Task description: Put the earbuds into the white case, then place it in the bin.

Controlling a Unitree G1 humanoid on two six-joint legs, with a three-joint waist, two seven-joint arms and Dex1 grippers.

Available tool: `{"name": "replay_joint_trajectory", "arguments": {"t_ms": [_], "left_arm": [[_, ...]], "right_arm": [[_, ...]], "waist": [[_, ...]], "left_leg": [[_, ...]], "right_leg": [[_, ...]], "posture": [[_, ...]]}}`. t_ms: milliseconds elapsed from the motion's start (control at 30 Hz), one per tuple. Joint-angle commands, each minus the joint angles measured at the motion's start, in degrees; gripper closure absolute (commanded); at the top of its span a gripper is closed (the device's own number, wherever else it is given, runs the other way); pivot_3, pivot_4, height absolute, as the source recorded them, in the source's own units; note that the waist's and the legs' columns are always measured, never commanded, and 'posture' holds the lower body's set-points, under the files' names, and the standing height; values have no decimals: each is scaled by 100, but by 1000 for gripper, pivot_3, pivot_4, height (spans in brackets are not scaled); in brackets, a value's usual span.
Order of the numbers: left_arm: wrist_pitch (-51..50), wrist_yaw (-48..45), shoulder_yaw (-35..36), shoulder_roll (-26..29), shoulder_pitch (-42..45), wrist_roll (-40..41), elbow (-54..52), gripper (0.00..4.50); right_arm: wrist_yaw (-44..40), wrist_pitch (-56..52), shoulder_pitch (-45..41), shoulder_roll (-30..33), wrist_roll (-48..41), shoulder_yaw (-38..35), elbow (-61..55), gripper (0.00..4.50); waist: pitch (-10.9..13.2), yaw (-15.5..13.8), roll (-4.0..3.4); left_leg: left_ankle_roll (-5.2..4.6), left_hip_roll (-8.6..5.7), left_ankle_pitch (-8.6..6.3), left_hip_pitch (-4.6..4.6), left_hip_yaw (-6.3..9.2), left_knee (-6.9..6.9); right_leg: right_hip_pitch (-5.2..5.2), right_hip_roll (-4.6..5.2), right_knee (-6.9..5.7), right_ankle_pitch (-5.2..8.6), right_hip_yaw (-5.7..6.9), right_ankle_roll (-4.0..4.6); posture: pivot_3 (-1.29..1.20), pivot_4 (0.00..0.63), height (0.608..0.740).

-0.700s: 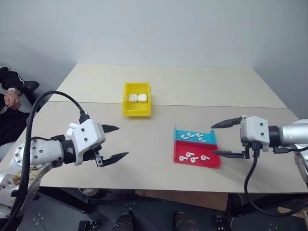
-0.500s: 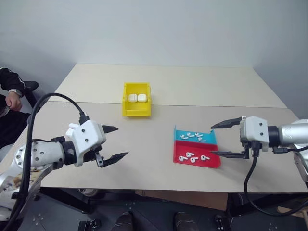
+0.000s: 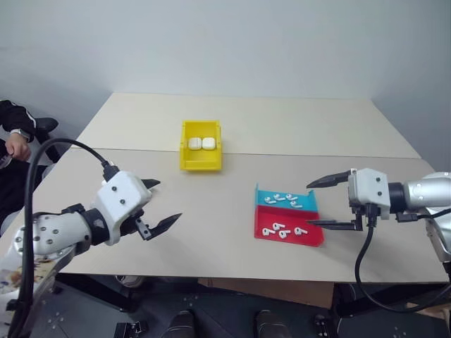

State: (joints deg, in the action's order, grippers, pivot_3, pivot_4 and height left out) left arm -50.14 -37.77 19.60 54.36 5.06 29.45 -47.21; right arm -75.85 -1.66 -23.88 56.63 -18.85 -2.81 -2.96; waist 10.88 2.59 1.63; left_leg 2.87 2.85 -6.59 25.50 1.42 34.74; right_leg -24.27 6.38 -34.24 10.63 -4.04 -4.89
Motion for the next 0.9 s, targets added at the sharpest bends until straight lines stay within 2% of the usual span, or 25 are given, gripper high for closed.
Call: {"name": "replay_joint_trajectory", "arguments": {"t_ms": [33,167,333,567,700,900], "left_arm": [[-1500,214,375,593,229,283,-177,0],[-3069,139,204,1345,798,670,167,0],[-4132,209,-807,1741,2264,725,1473,0],[-4148,384,-2757,1796,3681,215,3396,0],[-4105,-174,-3568,2024,4149,201,3888,0],[-3921,-750,-4645,1814,5109,-185,5057,0]], "right_arm": [[39,-19,101,83,-69,-198,-248,15],[95,-156,409,115,-95,-246,-486,15],[184,-312,645,86,-78,-164,-758,15],[165,-431,453,-2,-42,23,-700,15],[109,-475,301,-25,-46,134,-639,15],[42,-502,112,-44,-17,256,-510,15]], "waist": [[1,2,2],[3,4,5],[3,-3,6],[4,19,8],[10,0,19],[11,-42,20]], "left_leg": [[0,0,0,0,0,0],[0,0,0,-1,2,6],[1,-4,-1,-1,5,14],[1,-4,-1,-1,4,4],[2,-1,-1,8,5,-20],[0,-1,1,42,5,-32]], "right_leg": [[-1,0,-1,0,0,0],[-10,-1,0,0,1,0],[-15,2,16,0,2,0],[-11,1,13,0,4,0],[-19,-4,5,0,4,0],[-55,-8,-2,2,5,-1]], "posture": [[0,150,740],[0,150,740],[0,150,740],[0,150,740],[0,150,740],[0,150,740]]}}
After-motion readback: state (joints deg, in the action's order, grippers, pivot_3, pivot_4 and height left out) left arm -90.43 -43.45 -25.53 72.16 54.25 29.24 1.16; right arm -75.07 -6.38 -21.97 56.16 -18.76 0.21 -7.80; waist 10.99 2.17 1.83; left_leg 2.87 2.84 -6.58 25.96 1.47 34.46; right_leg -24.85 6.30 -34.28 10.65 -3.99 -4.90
